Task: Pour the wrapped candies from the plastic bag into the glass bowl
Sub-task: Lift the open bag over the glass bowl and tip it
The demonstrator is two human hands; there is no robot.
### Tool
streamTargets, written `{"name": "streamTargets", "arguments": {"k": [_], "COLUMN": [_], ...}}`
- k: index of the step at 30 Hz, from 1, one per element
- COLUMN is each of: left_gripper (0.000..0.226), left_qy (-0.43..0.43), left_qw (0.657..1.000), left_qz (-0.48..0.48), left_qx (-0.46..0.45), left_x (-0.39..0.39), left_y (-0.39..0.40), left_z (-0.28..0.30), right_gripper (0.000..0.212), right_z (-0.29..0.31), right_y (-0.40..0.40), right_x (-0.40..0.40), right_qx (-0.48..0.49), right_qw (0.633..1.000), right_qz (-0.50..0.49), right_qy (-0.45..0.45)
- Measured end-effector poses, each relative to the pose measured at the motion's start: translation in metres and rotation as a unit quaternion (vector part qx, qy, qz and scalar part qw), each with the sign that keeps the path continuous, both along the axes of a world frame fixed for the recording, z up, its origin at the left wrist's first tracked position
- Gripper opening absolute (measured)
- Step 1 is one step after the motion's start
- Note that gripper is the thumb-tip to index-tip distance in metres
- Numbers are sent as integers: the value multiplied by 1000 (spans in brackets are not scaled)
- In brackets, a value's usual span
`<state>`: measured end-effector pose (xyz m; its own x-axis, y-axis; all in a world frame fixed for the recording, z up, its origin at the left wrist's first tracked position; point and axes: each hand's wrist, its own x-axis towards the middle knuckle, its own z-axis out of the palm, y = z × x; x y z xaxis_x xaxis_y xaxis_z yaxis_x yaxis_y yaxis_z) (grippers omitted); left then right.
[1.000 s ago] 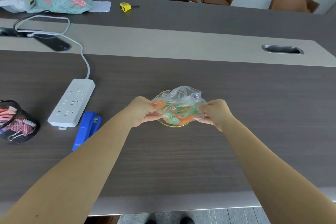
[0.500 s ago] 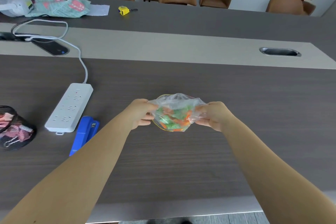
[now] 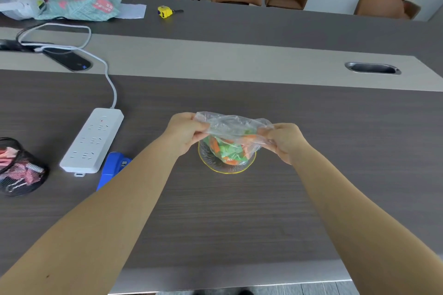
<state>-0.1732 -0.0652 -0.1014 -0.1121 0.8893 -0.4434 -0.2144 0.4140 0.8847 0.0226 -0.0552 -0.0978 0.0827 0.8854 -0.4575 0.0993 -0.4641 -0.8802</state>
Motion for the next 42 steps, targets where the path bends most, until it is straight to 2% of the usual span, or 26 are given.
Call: {"name": "streamTargets", "arguments": {"k": [1,5,12,16,20,24,27,37,42], "left_gripper": [15,10,14,15,13,13,13,13,12], "left_qy": [1,-9,-30,-31,-24,-19,-13,-19,-19], "left_qw": [1000,1000,1000,999,999,1000,1000,997,994], "left_qz": [-3,-16,1,11,20,23,21,2,-12], "left_qx": [7,4,-1,6,6,8,13,72,110], "left_x": [-1,-5,-7,-10,-11,-12,-9,2,-1], "left_y": [1,4,3,3,1,0,1,8,8], "left_z": [3,12,20,26,33,37,42,64,63], "right_gripper": [6,2,32,9,13,16,4,21,20], "right_z": [2,12,20,28,32,33,35,49,50], "right_y": [1,3,5,4,2,2,3,6,7], "right_x": [-1,0,-3,-6,-8,-9,-8,1,0], "right_qx": [-5,-22,-11,0,0,22,46,140,157], "right_qw": [1000,1000,999,998,998,998,998,987,986], "right_qz": [0,13,21,33,30,25,8,-51,-48], "right_qy": [4,9,38,58,61,61,51,53,37]}}
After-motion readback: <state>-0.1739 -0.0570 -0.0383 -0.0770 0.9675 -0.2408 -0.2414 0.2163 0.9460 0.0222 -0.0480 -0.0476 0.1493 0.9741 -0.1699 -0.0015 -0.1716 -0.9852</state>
